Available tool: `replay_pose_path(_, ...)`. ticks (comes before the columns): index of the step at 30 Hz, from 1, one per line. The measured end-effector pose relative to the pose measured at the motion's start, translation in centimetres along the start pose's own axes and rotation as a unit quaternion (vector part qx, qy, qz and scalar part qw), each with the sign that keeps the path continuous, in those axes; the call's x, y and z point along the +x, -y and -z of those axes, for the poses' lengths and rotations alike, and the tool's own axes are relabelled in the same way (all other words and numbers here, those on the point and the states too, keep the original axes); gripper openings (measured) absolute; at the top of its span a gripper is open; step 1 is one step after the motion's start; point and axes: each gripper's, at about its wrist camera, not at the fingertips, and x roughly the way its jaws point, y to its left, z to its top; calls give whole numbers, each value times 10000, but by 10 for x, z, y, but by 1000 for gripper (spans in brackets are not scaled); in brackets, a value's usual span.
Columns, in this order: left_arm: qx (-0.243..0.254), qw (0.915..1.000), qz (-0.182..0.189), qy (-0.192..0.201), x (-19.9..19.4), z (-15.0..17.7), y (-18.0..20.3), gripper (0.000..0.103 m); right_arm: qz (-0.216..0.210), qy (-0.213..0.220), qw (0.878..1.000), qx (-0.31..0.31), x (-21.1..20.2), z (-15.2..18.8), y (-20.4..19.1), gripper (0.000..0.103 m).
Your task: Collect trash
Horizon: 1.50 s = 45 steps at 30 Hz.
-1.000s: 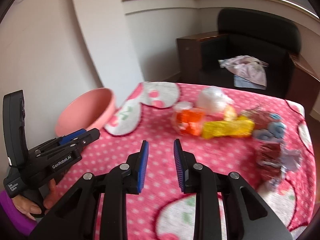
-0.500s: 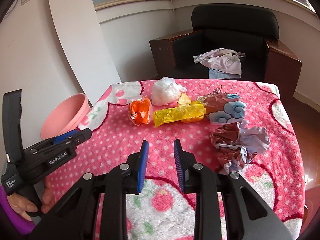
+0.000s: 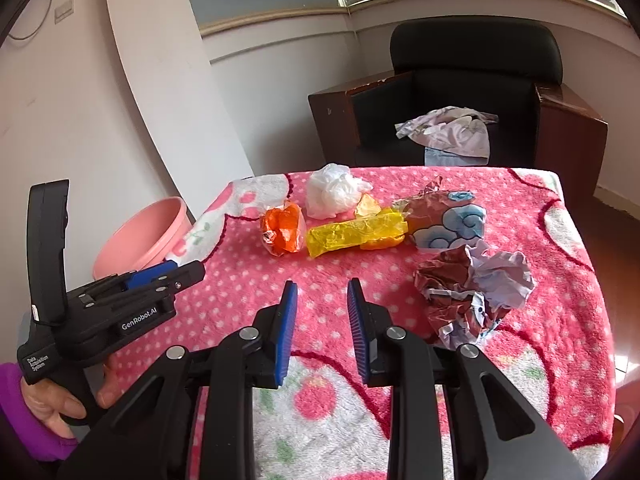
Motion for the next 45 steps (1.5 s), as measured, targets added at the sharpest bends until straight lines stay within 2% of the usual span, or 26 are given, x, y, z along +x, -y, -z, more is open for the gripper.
replay_pose_path(8, -59, 10000, 14, 39, -2, 1, 2, 41, 118, 402, 9991, 88, -12, 2, 3, 27)
replay_pose_path(12, -23, 9999, -29, 117, -5, 2, 3, 45, 222, 391, 9990, -36, -13, 2, -1, 27)
replay_pose_path(20, 0, 9999, -140, 91, -5, 2, 5, 46, 711, 450, 9963, -168, -13, 2, -8, 27)
replay_pose_path(45, 126, 9996, -237, -23, 0, 2, 8, 46, 478, 399, 9979, -159, -11, 3, -7, 27)
